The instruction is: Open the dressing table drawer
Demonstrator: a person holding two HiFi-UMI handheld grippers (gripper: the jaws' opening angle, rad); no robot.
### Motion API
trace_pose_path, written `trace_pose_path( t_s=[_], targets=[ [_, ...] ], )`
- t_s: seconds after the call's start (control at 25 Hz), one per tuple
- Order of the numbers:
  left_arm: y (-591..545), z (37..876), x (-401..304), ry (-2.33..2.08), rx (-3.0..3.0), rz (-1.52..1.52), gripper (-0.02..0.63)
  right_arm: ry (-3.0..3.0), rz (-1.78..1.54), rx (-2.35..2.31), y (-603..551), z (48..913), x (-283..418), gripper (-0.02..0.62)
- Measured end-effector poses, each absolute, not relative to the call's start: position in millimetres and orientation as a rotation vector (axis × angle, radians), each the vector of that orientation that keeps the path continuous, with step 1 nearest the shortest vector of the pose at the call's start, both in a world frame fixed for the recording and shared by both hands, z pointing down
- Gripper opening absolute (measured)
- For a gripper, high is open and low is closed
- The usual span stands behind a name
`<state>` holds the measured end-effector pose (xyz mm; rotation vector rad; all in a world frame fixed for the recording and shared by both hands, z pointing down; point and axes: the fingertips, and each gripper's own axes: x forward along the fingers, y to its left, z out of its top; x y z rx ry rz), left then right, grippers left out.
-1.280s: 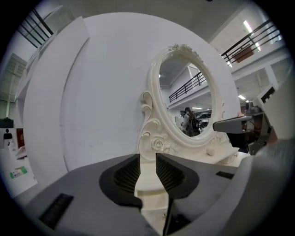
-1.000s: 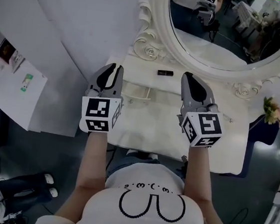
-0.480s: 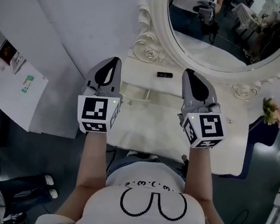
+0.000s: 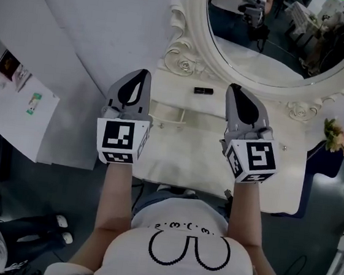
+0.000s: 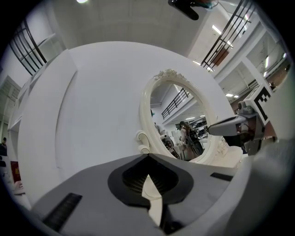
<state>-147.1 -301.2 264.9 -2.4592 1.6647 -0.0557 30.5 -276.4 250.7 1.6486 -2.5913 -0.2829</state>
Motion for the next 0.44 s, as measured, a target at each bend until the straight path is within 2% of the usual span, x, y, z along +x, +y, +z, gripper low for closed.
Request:
trace_pose_path(
  t_s=[0.44],
  targets=[
    [-303.6, 257.8, -147.4, 1.658, -2.452, -0.041, -0.002, -2.595, -0.290, 1.642, -278.9, 248.2, 26.9, -0.005]
  ],
)
